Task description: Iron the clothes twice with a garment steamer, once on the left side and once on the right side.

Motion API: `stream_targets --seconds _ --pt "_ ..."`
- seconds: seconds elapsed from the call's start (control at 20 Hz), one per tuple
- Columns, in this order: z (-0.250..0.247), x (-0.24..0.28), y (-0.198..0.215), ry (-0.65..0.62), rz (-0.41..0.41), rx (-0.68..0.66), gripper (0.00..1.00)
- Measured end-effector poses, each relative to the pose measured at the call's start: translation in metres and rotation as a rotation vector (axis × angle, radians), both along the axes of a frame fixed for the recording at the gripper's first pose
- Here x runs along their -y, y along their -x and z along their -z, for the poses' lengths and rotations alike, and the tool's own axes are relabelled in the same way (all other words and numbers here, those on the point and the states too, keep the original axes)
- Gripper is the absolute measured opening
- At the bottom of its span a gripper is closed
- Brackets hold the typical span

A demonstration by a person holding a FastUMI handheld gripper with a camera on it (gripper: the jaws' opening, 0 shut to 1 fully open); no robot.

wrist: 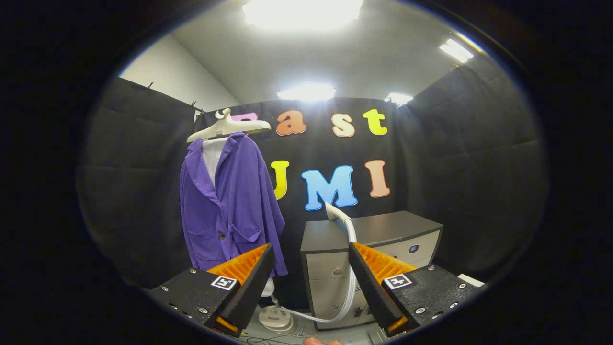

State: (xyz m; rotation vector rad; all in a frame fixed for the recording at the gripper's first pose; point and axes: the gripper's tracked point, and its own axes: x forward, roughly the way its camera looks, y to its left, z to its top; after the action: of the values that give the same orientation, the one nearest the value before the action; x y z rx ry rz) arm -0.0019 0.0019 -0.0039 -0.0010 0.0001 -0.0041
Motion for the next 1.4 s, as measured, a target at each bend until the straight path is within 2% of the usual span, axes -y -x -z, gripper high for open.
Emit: stream_targets --seconds 0.4,0.55,1.15,1.4 --pt "-0.013 0.035 -0.017 0.049 0.065 0.016 0.95" --pt "-0.022 0.058 -0.040 0.062 0.111 0.022 0.95" --pt "-0.033 0.139 -0.195 0.027 0.142 -0.015 0.95" --pt "-0.039 0.168 -0.259 -0.015 0.115 -0.041 0.95"
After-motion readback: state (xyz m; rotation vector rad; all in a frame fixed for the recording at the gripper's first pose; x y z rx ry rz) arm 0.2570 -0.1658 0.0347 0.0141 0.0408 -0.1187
